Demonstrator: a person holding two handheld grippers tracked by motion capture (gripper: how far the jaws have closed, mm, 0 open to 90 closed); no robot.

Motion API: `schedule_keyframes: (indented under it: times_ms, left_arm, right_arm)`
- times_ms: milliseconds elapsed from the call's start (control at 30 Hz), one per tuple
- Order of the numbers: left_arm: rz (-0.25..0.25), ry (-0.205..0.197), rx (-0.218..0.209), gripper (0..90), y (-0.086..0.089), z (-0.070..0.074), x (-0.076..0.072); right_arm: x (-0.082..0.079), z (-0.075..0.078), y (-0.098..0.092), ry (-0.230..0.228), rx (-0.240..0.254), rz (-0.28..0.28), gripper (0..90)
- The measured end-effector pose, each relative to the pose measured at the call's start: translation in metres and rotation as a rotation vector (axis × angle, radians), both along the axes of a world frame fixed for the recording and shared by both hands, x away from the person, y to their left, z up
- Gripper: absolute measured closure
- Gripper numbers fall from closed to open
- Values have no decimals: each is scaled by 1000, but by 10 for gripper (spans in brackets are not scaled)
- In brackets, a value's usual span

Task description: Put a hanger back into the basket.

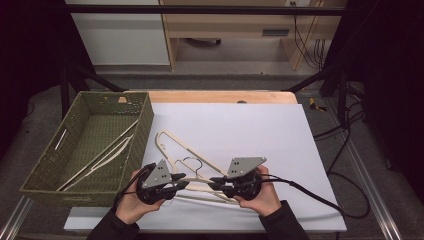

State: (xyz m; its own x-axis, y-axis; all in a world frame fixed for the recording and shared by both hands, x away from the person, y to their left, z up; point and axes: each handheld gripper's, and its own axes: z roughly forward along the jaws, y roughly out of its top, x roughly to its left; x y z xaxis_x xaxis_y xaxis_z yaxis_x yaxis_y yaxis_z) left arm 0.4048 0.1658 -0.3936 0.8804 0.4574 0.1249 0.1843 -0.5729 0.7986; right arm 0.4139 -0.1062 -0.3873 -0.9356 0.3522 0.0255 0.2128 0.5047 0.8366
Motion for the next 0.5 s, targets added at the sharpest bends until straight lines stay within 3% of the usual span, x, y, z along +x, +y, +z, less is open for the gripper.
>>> schedule_keyframes:
  times_ms: [167, 233, 367, 433, 500]
  left_arm:
    - [-18, 11, 15, 785, -4, 2, -4]
    - [-36, 60, -19, 808, -6, 2, -6]
    - [-59, 60, -9, 846, -8, 5, -10]
    - [-55, 74, -28, 863, -11, 4, -12]
    - [-49, 73, -29, 865, -12, 4, -13]
  right_arm:
    - [2, 0, -3, -26, -7, -30, 759]
    - [3, -1, -5, -45, -3, -58, 719]
    - [4, -1, -8, -59, 9, -75, 654]
    - [5, -1, -8, -87, 2, -88, 623]
    - [5, -2, -9, -87, -8, -96, 619]
